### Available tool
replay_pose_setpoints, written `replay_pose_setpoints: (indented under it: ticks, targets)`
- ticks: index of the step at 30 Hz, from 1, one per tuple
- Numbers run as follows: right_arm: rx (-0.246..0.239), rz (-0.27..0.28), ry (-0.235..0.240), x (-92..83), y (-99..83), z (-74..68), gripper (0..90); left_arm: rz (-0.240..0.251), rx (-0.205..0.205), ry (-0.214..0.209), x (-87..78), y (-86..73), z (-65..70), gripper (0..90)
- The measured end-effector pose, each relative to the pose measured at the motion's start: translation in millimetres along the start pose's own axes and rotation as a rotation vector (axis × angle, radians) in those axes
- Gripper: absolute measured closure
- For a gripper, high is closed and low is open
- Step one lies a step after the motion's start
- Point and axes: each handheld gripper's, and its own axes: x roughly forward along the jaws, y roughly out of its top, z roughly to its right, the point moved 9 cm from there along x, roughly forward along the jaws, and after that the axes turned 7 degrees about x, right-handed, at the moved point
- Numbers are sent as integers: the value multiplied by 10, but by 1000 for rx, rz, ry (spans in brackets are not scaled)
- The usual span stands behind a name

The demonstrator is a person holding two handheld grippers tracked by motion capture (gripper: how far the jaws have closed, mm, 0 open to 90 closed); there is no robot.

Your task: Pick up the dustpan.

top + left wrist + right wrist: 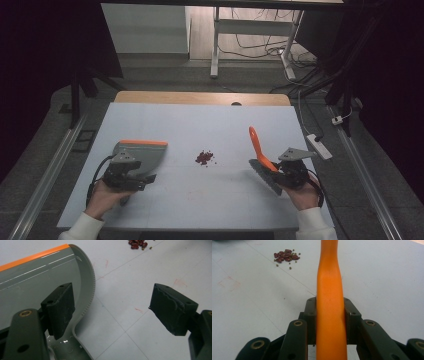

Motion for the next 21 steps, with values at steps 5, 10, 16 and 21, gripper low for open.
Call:
replay_pose_setpoints:
  ticks: [5,10,16,21]
  targets:
    - [2,0,-5,-5,2,3,700,-5,-5,-7,15,-8,9,205]
    - [-1,0,-17,-6,5,11,700,-2,-6,-6,3,-6,4,205]
    - [-2,6,-18,-19,13,16,701,-1,-13,-7,3,-7,-8,205]
    - [-6,7,-16,-20,16,7,700,1,-19,-8,-8,-6,-16,204]
